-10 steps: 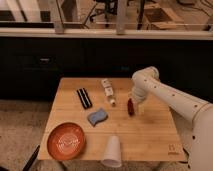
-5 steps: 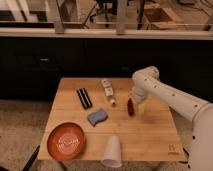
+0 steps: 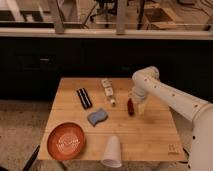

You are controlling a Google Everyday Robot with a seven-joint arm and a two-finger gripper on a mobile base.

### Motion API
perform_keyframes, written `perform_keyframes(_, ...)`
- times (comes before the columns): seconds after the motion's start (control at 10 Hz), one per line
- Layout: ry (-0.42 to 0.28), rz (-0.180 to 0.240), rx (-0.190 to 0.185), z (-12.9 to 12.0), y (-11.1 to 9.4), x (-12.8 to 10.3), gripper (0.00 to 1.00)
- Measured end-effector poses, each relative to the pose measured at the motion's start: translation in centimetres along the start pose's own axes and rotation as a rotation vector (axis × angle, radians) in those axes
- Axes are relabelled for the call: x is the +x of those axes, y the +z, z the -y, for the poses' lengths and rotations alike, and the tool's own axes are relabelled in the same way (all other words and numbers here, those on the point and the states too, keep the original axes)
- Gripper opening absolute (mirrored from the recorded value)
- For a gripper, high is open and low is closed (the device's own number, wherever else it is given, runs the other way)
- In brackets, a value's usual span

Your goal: Place the pepper in the ceramic bowl

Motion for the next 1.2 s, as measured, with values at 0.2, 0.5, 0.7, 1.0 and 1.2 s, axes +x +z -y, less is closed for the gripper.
perform_keyframes(0.2,-0.001,0.0,0.001,0.04,0.01,-0.02,0.8)
perform_keyframes(0.5,-0.004,-0.001,0.003,0.08,0.04,-0.01,0.8)
perform_keyframes(0.7,-0.006,-0.001,0.004,0.09,0.04,0.0,0.8)
perform_keyframes(1.0,-0.01,-0.001,0.006,0.12,0.07,0.03,0.8)
perform_keyframes(1.2,-0.011,0.0,0.007,0.11,0.1,0.06,0.8)
